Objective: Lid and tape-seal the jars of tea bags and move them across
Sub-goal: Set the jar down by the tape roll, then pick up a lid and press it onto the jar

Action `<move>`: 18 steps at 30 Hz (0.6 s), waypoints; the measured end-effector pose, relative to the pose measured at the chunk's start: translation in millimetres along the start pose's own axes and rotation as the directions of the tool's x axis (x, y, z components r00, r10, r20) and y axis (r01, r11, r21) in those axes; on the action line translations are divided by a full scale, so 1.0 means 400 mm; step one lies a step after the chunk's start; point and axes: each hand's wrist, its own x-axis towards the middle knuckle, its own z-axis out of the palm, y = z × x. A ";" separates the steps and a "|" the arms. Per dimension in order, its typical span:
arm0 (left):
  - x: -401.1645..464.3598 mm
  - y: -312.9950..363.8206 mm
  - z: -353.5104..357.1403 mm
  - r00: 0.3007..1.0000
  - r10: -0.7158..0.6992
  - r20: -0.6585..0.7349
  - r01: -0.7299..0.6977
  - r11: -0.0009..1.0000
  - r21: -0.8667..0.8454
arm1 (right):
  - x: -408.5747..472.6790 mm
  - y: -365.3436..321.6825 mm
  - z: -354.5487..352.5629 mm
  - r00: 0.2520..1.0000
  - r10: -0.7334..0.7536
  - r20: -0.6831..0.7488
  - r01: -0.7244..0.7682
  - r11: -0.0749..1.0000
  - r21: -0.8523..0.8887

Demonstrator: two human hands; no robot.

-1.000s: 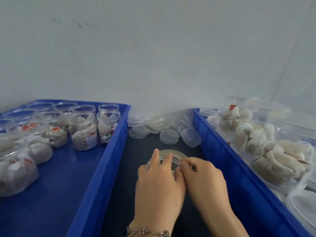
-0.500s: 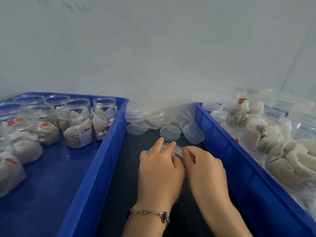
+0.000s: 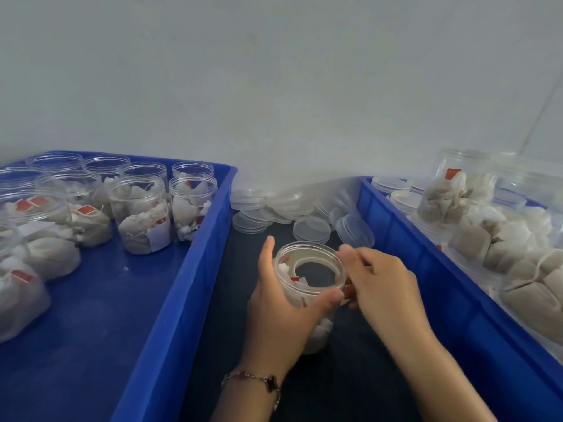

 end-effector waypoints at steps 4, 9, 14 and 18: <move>0.003 -0.017 0.005 0.999 0.045 -0.022 -0.046 0.998 -0.035 | 0.092 0.052 0.041 0.970 -0.005 -0.244 -0.002 1.000 -0.031; -0.006 -0.015 0.013 0.997 0.046 -0.058 -0.052 0.993 -0.108 | 0.259 0.111 0.085 0.994 -0.036 -0.104 0.011 0.973 -0.229; -0.003 -0.019 0.016 0.992 0.081 -0.101 -0.089 0.993 -0.078 | 0.342 0.140 0.091 0.998 -0.007 0.062 0.031 0.919 -0.394; -0.002 -0.021 0.020 0.990 0.090 -0.111 -0.098 0.993 -0.071 | 0.368 0.139 0.082 0.993 -0.032 0.110 0.080 0.882 -0.464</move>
